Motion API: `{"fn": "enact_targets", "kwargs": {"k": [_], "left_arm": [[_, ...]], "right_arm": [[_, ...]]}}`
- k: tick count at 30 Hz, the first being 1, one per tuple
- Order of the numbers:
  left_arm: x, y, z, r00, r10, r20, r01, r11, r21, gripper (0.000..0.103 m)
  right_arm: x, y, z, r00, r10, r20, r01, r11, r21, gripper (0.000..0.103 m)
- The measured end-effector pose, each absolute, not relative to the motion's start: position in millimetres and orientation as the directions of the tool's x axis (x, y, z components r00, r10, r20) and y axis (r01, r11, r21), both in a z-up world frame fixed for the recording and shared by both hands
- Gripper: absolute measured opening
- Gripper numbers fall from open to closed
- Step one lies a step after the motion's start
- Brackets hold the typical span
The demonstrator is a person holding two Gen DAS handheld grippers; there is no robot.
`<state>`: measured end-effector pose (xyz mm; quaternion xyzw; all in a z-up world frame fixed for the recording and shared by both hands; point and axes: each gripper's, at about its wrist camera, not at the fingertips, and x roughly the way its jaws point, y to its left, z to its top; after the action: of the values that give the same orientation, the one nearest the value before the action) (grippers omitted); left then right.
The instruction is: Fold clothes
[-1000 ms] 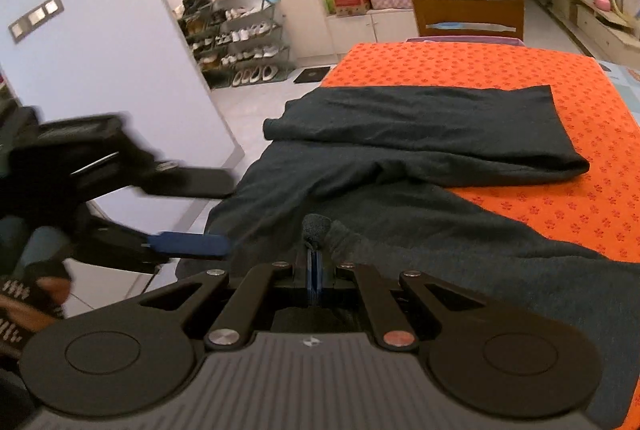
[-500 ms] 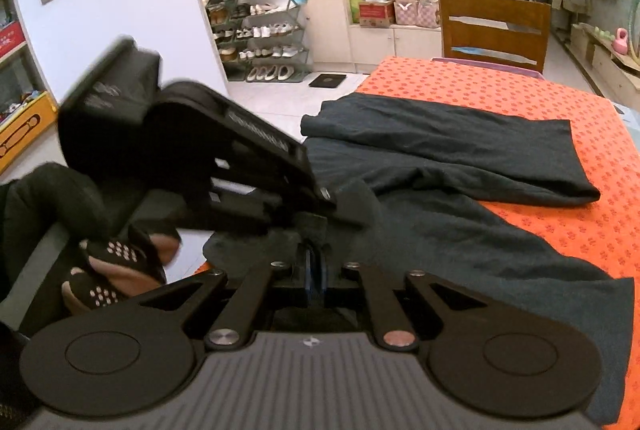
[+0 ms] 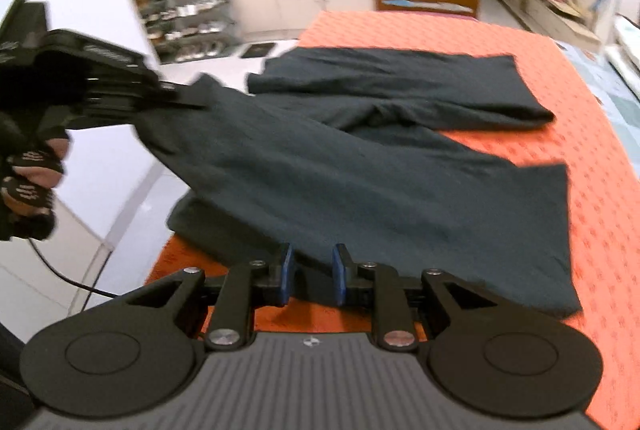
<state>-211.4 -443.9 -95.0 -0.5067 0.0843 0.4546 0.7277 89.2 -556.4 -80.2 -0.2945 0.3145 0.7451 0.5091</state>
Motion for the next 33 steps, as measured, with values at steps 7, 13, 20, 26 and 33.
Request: {"fn": "enact_targets", "kwargs": {"k": [7,13,20,26,33], "left_arm": [[-240,-434,-114,0.572,0.540,-0.618,-0.756,0.055,-0.652,0.006],[-247,-432,-129,0.553,0.536,-0.638,-0.766,0.026,-0.643,0.030],[-256,-448,-121,0.491,0.589,-0.642,-0.791,-0.008,-0.612,0.048],[-248,-469,-101,0.433,0.622,-0.652,-0.827,-0.013,-0.562,0.050],[-203,-468,-75,0.470,0.610,-0.638,-0.832,0.066,-0.550,0.055]], "right_arm": [[101,-562,-84,-0.190,0.600,-0.777,-0.980,-0.164,0.113,0.025],[132,-559,-81,-0.102,0.625,-0.774,-0.995,-0.067,0.077,0.028],[194,-535,-86,-0.058,0.639,-0.767,-0.993,0.041,0.109,0.033],[236,-522,-99,-0.094,0.648,-0.756,-0.985,0.048,0.164,0.033],[250,-545,-112,-0.172,0.651,-0.740,-0.985,-0.093,0.147,0.033]]}}
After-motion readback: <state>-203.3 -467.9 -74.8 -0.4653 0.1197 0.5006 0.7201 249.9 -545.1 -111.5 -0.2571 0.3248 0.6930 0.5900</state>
